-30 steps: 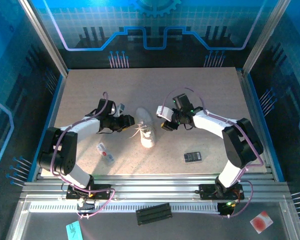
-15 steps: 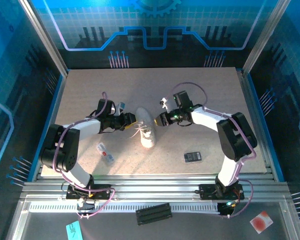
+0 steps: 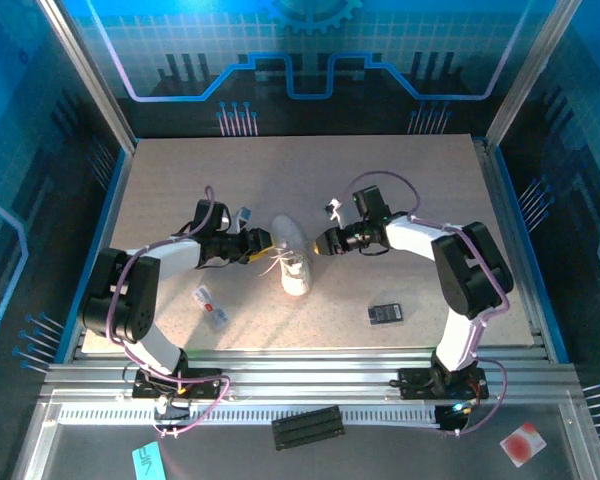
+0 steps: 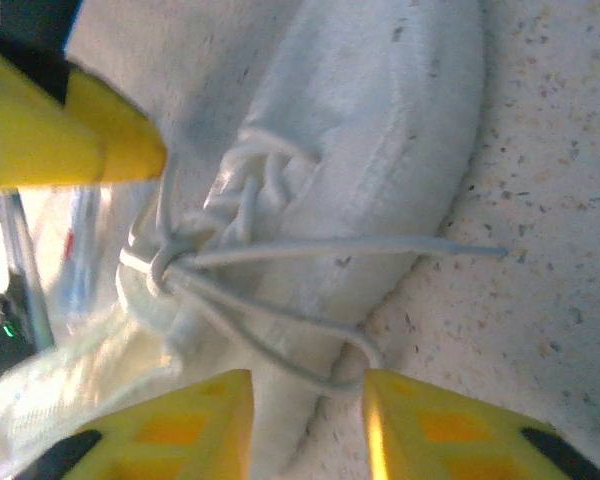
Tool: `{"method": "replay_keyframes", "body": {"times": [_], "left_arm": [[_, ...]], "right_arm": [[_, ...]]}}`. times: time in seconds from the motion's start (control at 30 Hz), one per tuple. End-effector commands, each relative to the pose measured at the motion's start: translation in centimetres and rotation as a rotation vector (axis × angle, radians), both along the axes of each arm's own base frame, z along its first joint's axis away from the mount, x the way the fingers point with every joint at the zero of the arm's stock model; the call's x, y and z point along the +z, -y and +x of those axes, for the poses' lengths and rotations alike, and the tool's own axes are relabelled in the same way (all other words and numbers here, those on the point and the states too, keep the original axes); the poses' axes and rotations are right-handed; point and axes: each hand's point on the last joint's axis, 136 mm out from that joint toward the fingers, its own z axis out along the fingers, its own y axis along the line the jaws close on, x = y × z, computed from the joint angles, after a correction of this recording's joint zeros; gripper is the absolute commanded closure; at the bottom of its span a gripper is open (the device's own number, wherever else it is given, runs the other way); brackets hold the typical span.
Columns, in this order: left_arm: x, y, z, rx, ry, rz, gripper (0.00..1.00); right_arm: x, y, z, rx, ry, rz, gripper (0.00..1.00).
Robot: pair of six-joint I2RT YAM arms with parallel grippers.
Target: Tie the shoes
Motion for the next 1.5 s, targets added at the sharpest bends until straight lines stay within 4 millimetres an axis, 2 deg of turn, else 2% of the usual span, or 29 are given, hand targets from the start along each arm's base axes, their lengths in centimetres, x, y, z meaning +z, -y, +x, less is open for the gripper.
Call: {"method": "replay_keyframes", "body": {"times": [0.0, 0.1, 0.17, 0.27, 0.37, 0.6, 0.73, 1.03, 1.27, 1.33, 1.47], "left_arm": [[1.2, -0.2, -0.1, -0.034, 0.027, -0.014, 0.53], [1.1, -0.3, 0.0, -0.027, 0.01, -0.028, 0.52], [1.1, -0.4, 0.0, -0.021, 0.006, -0.032, 0.52], [1.1, -0.5, -0.1, -0.013, 0.009, -0.029, 0.52], [1.0, -0.5, -0.4, -0.012, 0.003, -0.031, 0.56], [0.8, -0.8, -0.5, 0.011, 0.005, -0.031, 0.56], [0.6, -1.0, -0.7, 0.018, 0.002, -0.029, 0.56], [0.6, -1.6, -0.7, 0.026, 0.004, -0.033, 0.55], [0.4, -1.9, -0.3, 0.033, 0.015, -0.036, 0.54], [0.5, -1.8, -0.1, 0.037, 0.025, -0.044, 0.54], [0.5, -1.8, 0.3, 0.057, 0.051, -0.057, 0.53]], "right_arm": [[2.2, 1.1, -0.1, 0.198, 0.259, -0.164, 0.62], [1.8, 2.1, 0.1, 0.32, 0.382, -0.271, 0.59], [1.4, 2.0, 0.1, 0.384, 0.434, -0.289, 0.58], [0.5, 1.2, -0.2, 0.455, 0.484, -0.315, 0.59], [-0.3, 0.3, -0.2, 0.51, 0.502, -0.352, 0.67], [-1.8, -1.6, -0.9, 0.64, 0.53, -0.383, 0.63], [-2.9, -2.3, -0.8, 0.673, 0.528, -0.43, 0.63], [-3.4, -3.6, -1.0, 0.728, 0.512, -0.429, 0.6], [-3.4, -4.7, -0.4, 0.744, 0.485, -0.418, 0.61], [-3.4, -4.8, -0.5, 0.752, 0.462, -0.409, 0.64], [-3.0, -4.3, -0.9, 0.73, 0.417, -0.401, 0.87]]}}
